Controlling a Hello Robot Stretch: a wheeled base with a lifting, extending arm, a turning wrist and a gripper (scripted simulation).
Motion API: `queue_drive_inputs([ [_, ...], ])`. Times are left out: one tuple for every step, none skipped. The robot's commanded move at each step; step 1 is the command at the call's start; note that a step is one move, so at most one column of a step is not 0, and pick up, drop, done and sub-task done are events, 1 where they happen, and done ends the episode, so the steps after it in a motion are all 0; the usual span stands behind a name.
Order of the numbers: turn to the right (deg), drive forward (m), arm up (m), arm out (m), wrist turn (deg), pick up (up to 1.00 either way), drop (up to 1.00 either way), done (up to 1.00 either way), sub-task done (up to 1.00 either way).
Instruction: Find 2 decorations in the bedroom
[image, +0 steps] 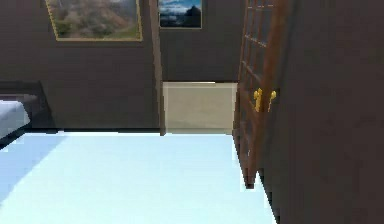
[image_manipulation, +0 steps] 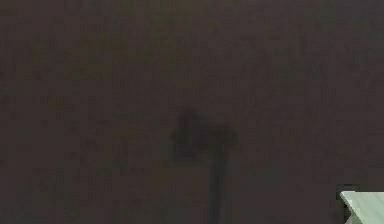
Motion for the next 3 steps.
queue_drive_inputs([
  [0.0,0.10,0.00,0.00,0.0,0.00,0.00,0.00,0.00],
  [-45.0,0.00,0.00,0.00,0.0,0.00,0.00,0.00,0.00],
  [-39.0,0.00,0.00,0.00,0.0,0.00,0.00,0.00,0.00],
])
